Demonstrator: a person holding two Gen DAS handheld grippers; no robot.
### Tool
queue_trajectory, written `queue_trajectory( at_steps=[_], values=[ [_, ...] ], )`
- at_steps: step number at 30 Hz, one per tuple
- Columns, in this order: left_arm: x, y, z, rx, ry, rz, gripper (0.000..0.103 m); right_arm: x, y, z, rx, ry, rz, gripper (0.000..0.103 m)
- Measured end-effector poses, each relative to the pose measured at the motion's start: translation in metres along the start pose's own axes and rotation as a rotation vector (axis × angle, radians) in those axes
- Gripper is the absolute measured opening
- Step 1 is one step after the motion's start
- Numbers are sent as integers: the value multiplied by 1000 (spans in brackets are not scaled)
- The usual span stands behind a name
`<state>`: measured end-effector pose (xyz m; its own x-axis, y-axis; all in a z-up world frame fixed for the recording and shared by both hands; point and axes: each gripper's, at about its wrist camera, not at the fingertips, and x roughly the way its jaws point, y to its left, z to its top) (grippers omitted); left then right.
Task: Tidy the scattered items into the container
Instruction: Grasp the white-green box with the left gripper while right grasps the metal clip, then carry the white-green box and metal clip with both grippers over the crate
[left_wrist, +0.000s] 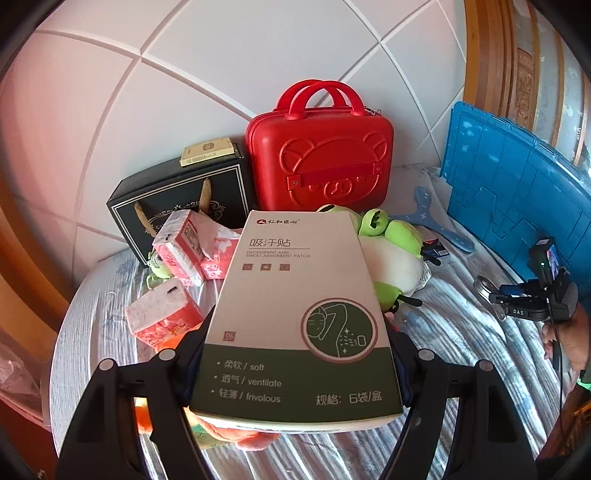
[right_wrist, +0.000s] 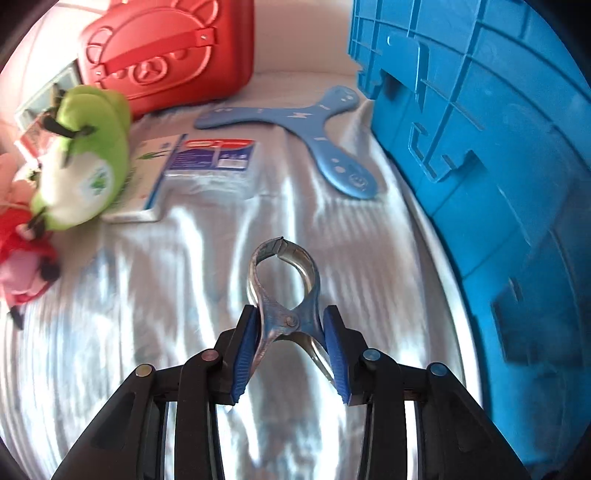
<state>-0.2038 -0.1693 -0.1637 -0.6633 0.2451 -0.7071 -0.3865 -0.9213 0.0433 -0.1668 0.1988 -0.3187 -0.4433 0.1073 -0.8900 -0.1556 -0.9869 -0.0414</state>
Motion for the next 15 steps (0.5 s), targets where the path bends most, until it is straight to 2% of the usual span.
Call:
queue_trajectory(
  at_steps=[7,15],
  values=[
    [-33,-8,-7,-32,-25,19,75,-53,6,-15,-15,39,69,35],
    [-87,-33,3,-57,-76,29,75,-156,5,-24,-46,-43,124,35]
  ],
)
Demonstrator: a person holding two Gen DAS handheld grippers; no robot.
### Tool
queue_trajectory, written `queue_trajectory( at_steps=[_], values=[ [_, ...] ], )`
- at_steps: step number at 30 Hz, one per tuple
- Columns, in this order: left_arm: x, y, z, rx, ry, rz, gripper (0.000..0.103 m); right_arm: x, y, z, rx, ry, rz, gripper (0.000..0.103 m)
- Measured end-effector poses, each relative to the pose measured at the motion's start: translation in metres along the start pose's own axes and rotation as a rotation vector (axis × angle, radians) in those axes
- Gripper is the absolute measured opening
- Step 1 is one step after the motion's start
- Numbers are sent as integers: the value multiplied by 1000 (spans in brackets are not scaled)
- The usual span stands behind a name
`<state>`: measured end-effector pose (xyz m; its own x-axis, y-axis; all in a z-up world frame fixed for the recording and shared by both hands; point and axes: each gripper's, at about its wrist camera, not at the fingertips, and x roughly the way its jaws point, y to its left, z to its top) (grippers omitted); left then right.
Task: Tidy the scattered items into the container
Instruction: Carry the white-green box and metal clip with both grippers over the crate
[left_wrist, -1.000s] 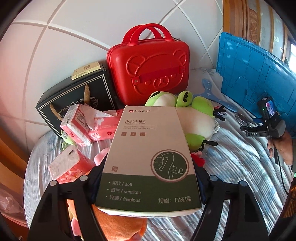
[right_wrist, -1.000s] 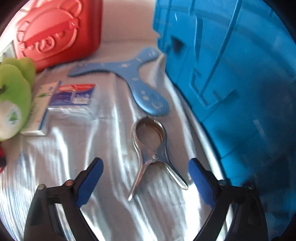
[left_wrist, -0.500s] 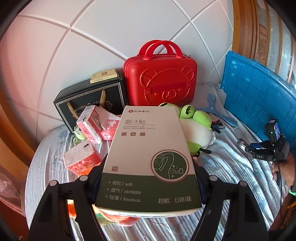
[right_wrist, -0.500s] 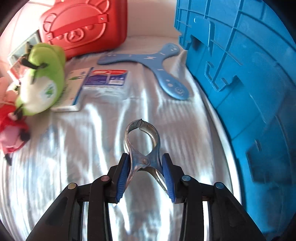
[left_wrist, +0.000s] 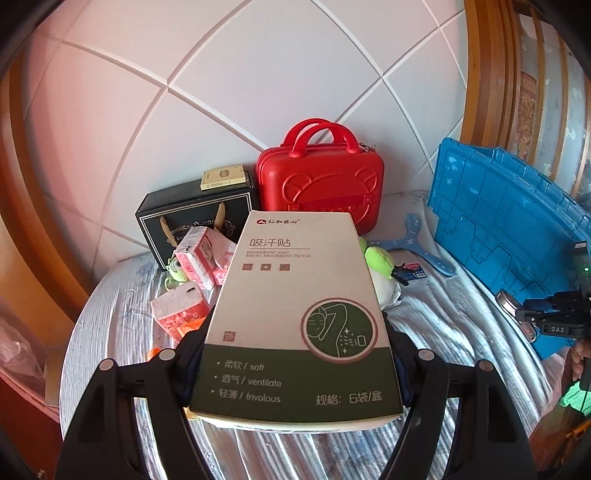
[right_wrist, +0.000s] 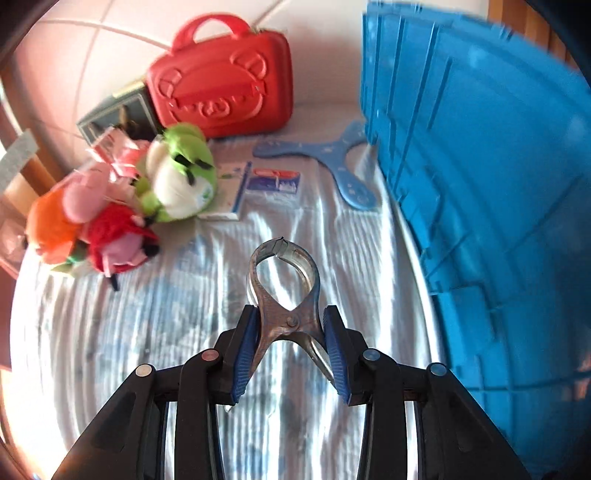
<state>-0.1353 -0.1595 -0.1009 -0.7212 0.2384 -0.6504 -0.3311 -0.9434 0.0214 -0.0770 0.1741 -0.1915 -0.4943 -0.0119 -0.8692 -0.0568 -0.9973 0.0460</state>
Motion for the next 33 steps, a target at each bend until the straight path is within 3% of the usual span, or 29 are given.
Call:
queue_trajectory(
  at_steps=[9,18,24,33],
  values=[
    [-51,-59,30,31,-37,-14,75,-127,-11,3,-69,-143,52,35],
    [-82,-160,86,108,-74,-68,75,-230,-79,-2,-85,-268,71,35],
    [-79,-244,123,177,-100,-145,75,-262,-152,-7,-51,-300,39,35],
    [-57,-353,159,278,-105,-225,75,-268,-251,-15,-10,-283,10,35]
  ],
)
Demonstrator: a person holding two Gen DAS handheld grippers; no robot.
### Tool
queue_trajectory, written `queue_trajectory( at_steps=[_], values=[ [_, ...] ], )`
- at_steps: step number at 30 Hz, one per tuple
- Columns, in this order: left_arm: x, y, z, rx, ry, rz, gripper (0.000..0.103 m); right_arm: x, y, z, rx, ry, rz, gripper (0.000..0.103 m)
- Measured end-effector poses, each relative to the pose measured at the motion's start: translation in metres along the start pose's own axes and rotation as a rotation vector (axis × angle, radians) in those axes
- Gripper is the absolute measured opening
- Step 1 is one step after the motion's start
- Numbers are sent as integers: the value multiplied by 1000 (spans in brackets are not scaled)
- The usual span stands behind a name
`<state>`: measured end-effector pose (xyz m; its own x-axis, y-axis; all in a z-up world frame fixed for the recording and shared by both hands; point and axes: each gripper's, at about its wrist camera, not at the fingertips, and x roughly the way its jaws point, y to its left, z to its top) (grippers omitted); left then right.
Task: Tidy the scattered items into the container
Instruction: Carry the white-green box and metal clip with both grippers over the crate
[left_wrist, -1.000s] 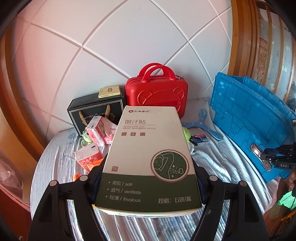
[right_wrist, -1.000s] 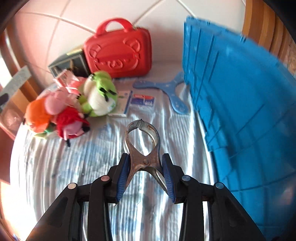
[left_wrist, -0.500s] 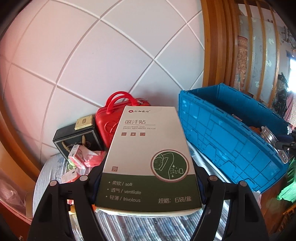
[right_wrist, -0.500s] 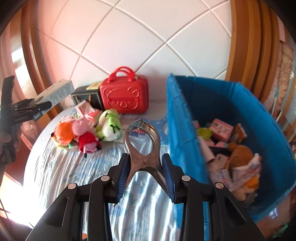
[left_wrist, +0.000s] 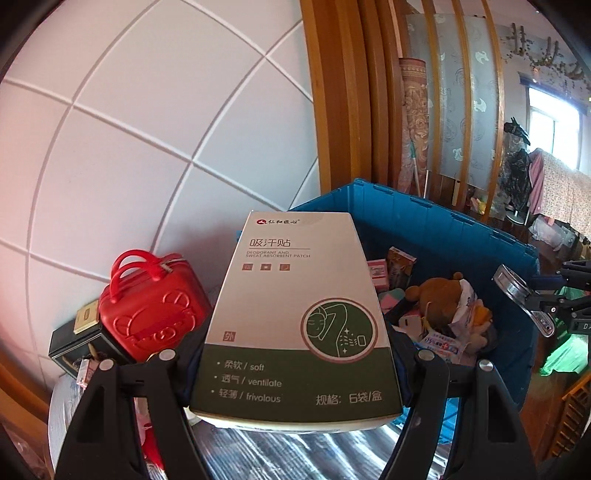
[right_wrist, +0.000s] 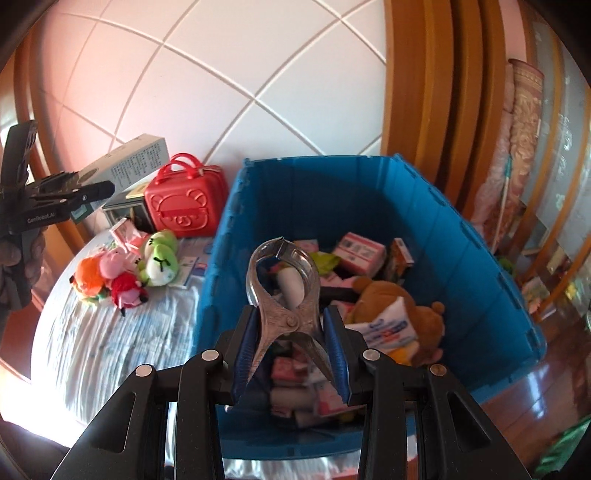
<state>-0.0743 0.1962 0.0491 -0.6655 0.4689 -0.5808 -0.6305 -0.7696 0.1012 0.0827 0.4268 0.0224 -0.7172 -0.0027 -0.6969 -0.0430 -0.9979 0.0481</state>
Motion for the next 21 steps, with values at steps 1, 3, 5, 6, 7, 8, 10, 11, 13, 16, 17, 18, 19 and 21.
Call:
queue_trajectory(
  at_steps=[1,3,5,6,7,8,10,11,13,16,17,18,19,21],
  values=[
    [3,-8,4,7,-1,-6,75,0,-9,-1,6,-1,-1,35],
    [12,-23,14,20,0,-17,75,0,-26,-2,19,-3,0,35],
    [19,-37,24,33,-1,-25,75,1,-40,-2,28,-5,1,35],
    [22,-44,28,39,-1,-29,75,1,-48,-3,34,-6,2,35],
    [24,-48,31,44,-2,-32,75,1,-54,-3,37,-6,4,35],
    [26,-53,34,49,-3,-35,75,2,-59,-3,40,-6,4,35],
    [30,-60,40,56,-4,-41,75,3,-70,-3,48,-6,8,35],
    [33,-63,43,60,-3,-42,75,4,-72,-4,50,-7,9,35],
    [40,-70,48,66,3,-46,75,5,-80,-5,58,-7,12,35],
    [46,-77,54,72,7,-52,75,6,-91,-6,70,-9,15,35],
    [48,-80,55,74,8,-54,75,6,-93,-7,74,-11,15,35],
    [49,-83,57,75,9,-56,75,6,-96,-7,78,-11,15,35],
    [51,-85,59,76,9,-58,75,7,-99,-8,82,-10,16,35],
    [53,-89,61,79,9,-61,75,8,-103,-8,87,-10,16,35]
  ],
)
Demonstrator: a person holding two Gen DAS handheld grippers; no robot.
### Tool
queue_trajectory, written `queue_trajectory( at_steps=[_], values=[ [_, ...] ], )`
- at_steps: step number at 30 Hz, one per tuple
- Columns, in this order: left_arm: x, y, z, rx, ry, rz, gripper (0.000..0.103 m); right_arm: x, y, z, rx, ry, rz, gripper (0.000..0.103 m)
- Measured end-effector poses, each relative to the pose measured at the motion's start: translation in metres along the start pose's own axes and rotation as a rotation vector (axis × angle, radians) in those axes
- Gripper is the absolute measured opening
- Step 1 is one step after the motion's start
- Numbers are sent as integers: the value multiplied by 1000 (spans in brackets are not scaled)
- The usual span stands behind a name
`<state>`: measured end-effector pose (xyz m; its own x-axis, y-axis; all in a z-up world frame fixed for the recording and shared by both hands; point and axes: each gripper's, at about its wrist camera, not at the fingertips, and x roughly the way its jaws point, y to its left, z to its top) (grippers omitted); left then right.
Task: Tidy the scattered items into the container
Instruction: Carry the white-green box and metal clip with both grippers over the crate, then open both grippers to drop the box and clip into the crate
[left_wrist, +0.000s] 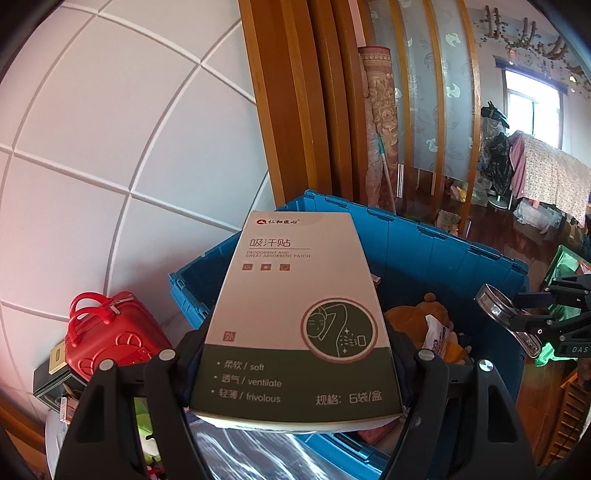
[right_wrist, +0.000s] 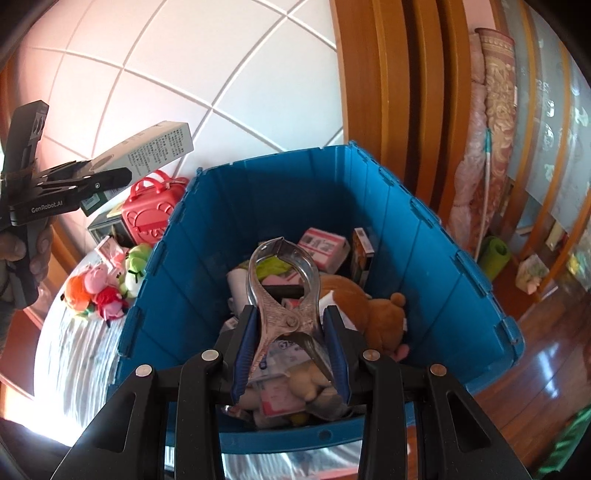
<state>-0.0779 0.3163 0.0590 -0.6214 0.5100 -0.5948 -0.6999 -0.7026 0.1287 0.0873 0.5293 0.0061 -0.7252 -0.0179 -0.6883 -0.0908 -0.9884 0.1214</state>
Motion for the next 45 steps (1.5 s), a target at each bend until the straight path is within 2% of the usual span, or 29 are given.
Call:
queue_trajectory(
  at_steps=[27,29,30,31,32,33,34,45],
  values=[
    [8,-30,20,12,-31,-45,75,-7,-20,-8,14,-5,-2,35],
    [5,-28,22,-13,-51,-54,76,-7,-19,-7,12,-12,-5,36],
    [5,-26,24,-28,-56,-59,87,-9,-19,-6,15,-21,-11,37],
    [4,-24,26,-39,-62,-53,103,-10,-20,-4,21,-31,-19,46],
    [1,-23,26,-50,-77,-45,103,-10,-22,-3,28,-37,-25,81],
    [0,-20,27,-62,-83,-48,103,-11,-24,-2,39,-50,-27,97],
    [0,-18,27,-71,-78,-55,103,-13,-25,-2,49,-65,-28,101],
    [-2,-8,12,-79,-57,-50,103,-12,-19,0,37,-47,-23,101]
  ],
)
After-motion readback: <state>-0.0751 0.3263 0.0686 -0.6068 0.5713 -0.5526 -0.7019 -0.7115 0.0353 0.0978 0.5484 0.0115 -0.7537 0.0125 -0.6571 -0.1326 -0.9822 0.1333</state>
